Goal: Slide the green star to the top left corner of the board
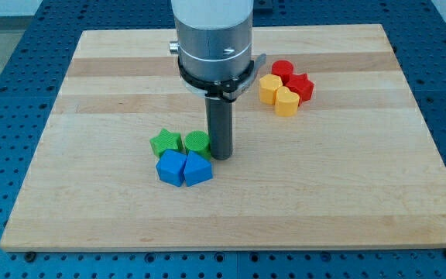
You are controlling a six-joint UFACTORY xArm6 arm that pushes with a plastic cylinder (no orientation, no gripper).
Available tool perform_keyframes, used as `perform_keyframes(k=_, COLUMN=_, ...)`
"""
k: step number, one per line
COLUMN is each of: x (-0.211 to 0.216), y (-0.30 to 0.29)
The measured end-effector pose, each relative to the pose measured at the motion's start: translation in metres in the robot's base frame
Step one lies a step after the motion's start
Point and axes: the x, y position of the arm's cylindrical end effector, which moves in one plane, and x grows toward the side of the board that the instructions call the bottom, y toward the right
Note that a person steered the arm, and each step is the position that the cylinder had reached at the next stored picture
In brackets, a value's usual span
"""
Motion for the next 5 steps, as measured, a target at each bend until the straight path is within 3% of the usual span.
perform_keyframes(k=3, x=0.0, y=0.003)
perform_keyframes(k=5, x=0.002, y=0.051)
